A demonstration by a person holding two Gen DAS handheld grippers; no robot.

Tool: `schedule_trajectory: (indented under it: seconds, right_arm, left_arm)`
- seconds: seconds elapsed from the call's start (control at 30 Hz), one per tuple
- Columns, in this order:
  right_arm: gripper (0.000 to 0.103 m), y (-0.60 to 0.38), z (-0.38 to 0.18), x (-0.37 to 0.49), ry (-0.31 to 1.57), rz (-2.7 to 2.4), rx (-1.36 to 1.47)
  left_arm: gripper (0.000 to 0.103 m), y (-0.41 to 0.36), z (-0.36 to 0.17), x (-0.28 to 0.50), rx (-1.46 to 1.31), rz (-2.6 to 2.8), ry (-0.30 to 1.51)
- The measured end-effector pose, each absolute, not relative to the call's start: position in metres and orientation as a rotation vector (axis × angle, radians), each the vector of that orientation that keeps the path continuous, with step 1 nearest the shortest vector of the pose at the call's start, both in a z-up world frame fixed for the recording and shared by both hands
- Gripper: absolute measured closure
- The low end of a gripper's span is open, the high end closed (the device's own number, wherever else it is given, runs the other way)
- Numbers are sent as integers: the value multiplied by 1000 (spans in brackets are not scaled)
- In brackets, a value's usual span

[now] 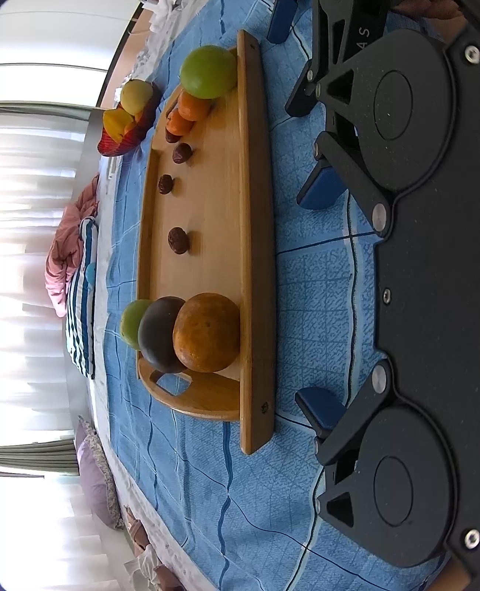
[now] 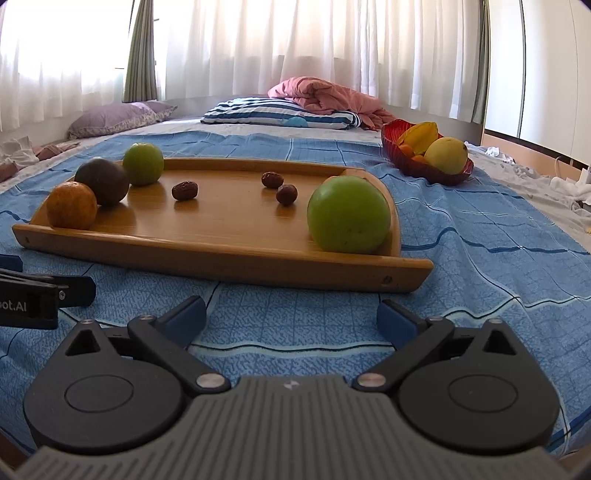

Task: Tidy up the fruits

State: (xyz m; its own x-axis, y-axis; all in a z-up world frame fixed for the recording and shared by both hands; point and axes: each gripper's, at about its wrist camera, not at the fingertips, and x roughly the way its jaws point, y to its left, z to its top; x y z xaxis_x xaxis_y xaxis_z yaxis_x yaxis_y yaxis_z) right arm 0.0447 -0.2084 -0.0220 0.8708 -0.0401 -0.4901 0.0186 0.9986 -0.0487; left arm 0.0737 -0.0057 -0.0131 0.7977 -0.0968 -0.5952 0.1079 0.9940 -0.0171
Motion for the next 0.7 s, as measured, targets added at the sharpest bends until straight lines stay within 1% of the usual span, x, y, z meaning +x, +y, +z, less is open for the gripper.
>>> schedule_trajectory:
  seconds: [0.7]
  right_arm:
    - [0, -209, -23, 46, 512, -27, -44]
  left_arm:
    - [0, -10, -16, 75, 37, -103, 635]
